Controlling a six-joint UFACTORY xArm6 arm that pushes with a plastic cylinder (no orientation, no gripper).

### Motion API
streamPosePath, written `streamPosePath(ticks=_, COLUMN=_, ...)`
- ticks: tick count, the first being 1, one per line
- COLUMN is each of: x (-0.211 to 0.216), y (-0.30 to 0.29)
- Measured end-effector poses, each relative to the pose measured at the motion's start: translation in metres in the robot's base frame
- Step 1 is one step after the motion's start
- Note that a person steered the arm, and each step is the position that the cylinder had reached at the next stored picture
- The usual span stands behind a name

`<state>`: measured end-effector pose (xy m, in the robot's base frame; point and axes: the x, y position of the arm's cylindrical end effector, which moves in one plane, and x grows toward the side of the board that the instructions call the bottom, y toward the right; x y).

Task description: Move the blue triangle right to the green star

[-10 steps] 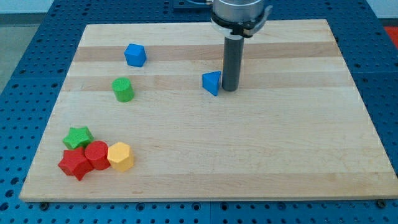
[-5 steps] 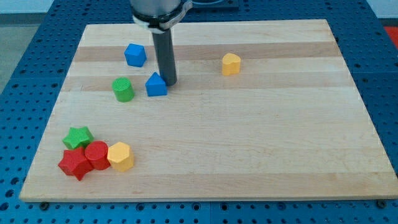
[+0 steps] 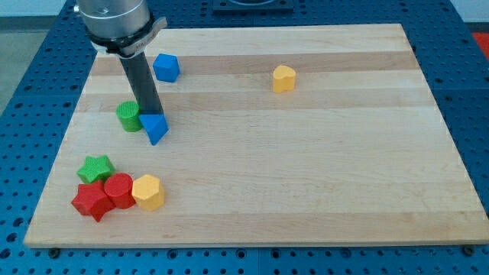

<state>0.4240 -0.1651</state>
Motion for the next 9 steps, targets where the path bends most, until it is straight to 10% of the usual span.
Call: streamPosePath(ticks=9, x=0.072, y=0.012)
